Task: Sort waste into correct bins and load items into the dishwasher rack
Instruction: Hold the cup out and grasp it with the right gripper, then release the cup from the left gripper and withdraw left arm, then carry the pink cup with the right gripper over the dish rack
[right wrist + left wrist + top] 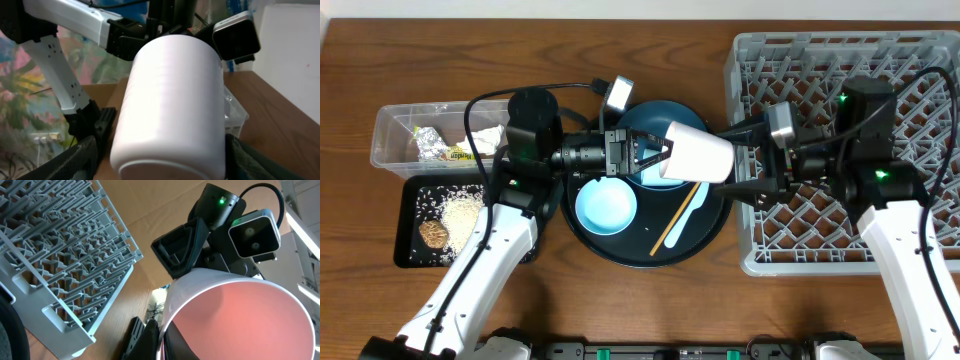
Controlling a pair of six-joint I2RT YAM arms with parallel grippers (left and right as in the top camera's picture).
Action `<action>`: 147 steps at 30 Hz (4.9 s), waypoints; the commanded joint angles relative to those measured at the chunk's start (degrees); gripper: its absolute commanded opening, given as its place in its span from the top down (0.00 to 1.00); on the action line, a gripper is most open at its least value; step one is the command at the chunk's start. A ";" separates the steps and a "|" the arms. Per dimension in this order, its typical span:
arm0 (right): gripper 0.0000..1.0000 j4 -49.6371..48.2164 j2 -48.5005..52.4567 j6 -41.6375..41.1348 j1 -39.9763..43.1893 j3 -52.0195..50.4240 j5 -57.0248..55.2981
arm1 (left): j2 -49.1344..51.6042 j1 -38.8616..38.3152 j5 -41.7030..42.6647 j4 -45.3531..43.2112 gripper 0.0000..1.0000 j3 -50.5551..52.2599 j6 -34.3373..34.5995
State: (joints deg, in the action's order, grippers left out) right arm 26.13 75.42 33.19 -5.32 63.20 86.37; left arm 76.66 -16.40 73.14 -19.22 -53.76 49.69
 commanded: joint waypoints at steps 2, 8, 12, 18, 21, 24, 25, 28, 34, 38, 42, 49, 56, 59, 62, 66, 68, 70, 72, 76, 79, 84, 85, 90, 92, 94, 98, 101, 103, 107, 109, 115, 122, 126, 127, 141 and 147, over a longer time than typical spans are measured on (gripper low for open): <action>0.24 -0.59 0.96 -0.35 -1.99 0.55 1.73 | 0.17 -0.09 -0.26 -0.17 0.94 -0.70 -0.26; 0.27 -1.36 1.53 -0.37 -3.02 0.55 1.75 | 0.17 -0.09 -0.26 -0.17 0.94 -0.70 -0.28; 0.39 -1.33 1.53 -0.39 -3.02 0.55 1.75 | 0.20 -0.09 -0.31 -0.17 0.94 -0.70 -0.31; 0.64 -1.55 1.53 -1.14 -2.99 0.55 1.75 | 0.17 -0.09 -0.31 -0.20 0.94 -0.70 -0.28; 0.69 -2.95 1.53 -3.10 -2.99 0.55 1.73 | 0.17 -0.07 -0.33 -0.22 0.94 -0.70 -0.33; 0.67 -5.92 1.46 -7.45 -2.99 0.55 1.73 | 0.17 0.13 -0.68 -0.22 0.93 -0.70 -1.22; 0.66 -7.10 1.46 -9.07 -2.99 0.55 1.73 | 0.17 0.35 -0.85 -0.22 0.93 -0.70 -1.64; 0.64 -12.48 1.42 -15.89 -2.91 0.55 1.70 | 0.17 1.79 -2.08 -0.20 0.93 -0.70 -2.36; 0.68 -26.67 1.40 -33.53 -2.12 0.55 -1.31 | 0.17 6.38 -2.25 0.33 0.93 -0.70 -2.49; 0.69 -36.20 1.40 -44.39 -0.92 0.55 -2.84 | 0.17 8.31 -2.32 4.55 0.93 -0.70 -6.12; 0.71 -42.60 1.40 -52.83 0.68 0.55 -5.25 | 0.17 8.61 -5.29 13.05 0.93 -0.70 -12.00; 0.74 -43.52 1.38 -59.17 5.53 0.55 -9.01 | 0.15 8.61 -7.74 21.84 0.93 -0.70 -17.22; 0.78 -43.43 1.09 -67.34 12.70 0.55 -12.33 | 0.11 8.57 -8.57 27.58 0.94 -0.70 -21.07; 0.78 -43.17 0.85 -69.90 16.17 0.55 -12.46 | 0.04 8.57 -9.88 30.67 0.94 -0.70 -22.86; 0.79 -43.01 0.44 -72.54 19.87 0.55 -12.41 | 0.04 8.55 -12.31 34.88 0.94 -0.70 -25.11; 0.79 -42.91 -0.90 -76.43 24.79 0.55 -12.24 | 0.02 8.55 -16.87 41.88 0.94 -0.70 -29.49; 0.80 -42.71 -1.81 -78.75 27.04 0.55 -12.11 | 0.04 8.55 -19.34 45.00 0.94 -0.70 -31.10; 0.80 -42.58 -2.89 -81.57 29.79 0.55 -11.74 | 0.04 8.57 -22.25 47.93 0.94 -0.70 -31.74; 0.80 -42.58 -3.76 -83.41 32.35 0.55 -11.26 | 0.04 8.55 -24.35 50.16 0.94 -0.70 -32.28; 0.80 -42.60 -5.75 -86.64 37.68 0.55 -10.43 | 0.04 8.57 -25.55 53.29 0.94 -0.70 -33.59; 0.81 -42.62 -7.43 -89.33 40.94 0.55 -10.27 | 0.04 8.55 -29.22 56.33 0.94 -0.70 -33.59; 0.81 -42.62 -9.09 -93.66 45.07 0.98 -10.49 | 0.07 8.57 -39.30 62.51 0.94 -0.70 -33.57; 0.81 -42.62 -9.09 -94.47 45.55 1.31 -10.43 | 0.07 8.57 -40.15 63.32 0.94 -0.70 -33.57; 0.81 -42.62 -9.09 -96.87 45.75 3.48 -9.97 | 0.07 8.57 -42.69 64.83 0.93 -0.70 -33.57; 0.81 -42.60 -9.09 -98.20 45.75 5.11 -9.18 | 0.07 8.57 -43.50 64.81 0.88 -0.68 -33.57; 0.81 -42.62 -9.07 -99.73 45.75 7.19 -8.26 | 0.07 8.57 -44.78 64.74 0.66 -0.70 -33.57; 0.80 -42.62 -9.07 -100.48 44.83 11.32 -6.82 | 0.07 8.57 -45.79 64.83 0.02 -0.70 -33.57; 0.80 -42.64 -9.07 -101.63 44.63 13.05 -6.84 | 0.07 8.57 -45.77 64.83 0.02 -0.70 -33.55; 0.80 -42.62 -9.07 -102.64 44.61 13.90 -7.32 | 0.07 8.57 -45.79 64.83 0.02 -0.70 -33.55; 0.81 -42.62 -9.07 -104.59 44.35 14.99 -8.85 | 0.07 8.57 -45.79 64.83 0.02 -0.70 -33.57; 0.81 -42.60 -9.07 -105.04 43.43 15.61 -9.62 | 0.07 8.57 -45.79 64.83 0.02 -0.70 -33.55; 0.81 -42.58 -9.05 -106.84 37.88 15.87 -11.58 | 0.07 8.57 -45.79 64.83 0.02 -0.70 -33.55; 0.81 -42.16 -9.03 -106.62 31.87 15.87 -12.90 | 0.07 8.57 -45.79 64.83 0.02 -0.70 -33.55; 0.81 -39.34 -9.01 -104.39 30.82 15.87 -12.87 | 0.07 8.57 -45.79 64.83 0.02 -0.70 -33.55; 0.81 -38.16 -8.90 -103.36 30.56 15.87 -12.87 | 0.07 8.57 -45.79 64.83 0.02 -0.70 -33.55; 0.78 12.15 -9.73 -61.66 23.69 24.33 -39.12 | 0.07 8.57 -45.79 64.83 0.02 -0.70 -33.57; 0.77 27.56 -6.54 -48.96 15.76 32.72 -58.95 | 0.07 8.57 -45.79 64.83 0.02 -0.70 -33.55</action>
State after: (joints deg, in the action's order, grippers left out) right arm 51.53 67.44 -27.33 12.82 92.62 41.12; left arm 76.73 -7.92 28.05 45.47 -54.02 16.47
